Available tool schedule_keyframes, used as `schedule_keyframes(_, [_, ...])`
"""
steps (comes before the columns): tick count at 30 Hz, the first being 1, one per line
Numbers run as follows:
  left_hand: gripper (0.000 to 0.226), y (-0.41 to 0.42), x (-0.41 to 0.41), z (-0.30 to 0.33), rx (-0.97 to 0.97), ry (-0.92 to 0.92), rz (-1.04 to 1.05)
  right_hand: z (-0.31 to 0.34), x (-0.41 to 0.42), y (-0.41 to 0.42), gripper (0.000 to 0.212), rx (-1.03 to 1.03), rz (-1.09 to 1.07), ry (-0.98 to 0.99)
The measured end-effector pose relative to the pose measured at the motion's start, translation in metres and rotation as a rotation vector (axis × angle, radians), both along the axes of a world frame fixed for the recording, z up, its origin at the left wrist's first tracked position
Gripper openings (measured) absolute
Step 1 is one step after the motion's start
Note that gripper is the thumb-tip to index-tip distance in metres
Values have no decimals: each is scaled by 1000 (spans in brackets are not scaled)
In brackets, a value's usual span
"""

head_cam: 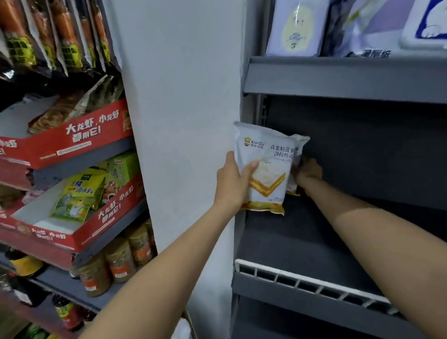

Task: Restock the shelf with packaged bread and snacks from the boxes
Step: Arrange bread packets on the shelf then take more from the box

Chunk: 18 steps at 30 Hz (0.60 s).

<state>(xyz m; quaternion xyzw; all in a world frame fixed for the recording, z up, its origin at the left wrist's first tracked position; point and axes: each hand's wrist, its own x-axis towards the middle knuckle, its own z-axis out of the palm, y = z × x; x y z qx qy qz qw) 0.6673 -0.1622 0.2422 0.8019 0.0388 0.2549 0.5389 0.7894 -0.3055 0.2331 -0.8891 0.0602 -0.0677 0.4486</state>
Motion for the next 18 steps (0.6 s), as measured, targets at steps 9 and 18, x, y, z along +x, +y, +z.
schedule_keyframes(9, [56, -48, 66, -21, 265, 42, 262, -4, -16, -29, 51, 723, 214, 158])
schedule_keyframes(18, [62, -45, 83, -11, 1219, -30, 347, -6, -19, -10, 56, -41, 181, -82])
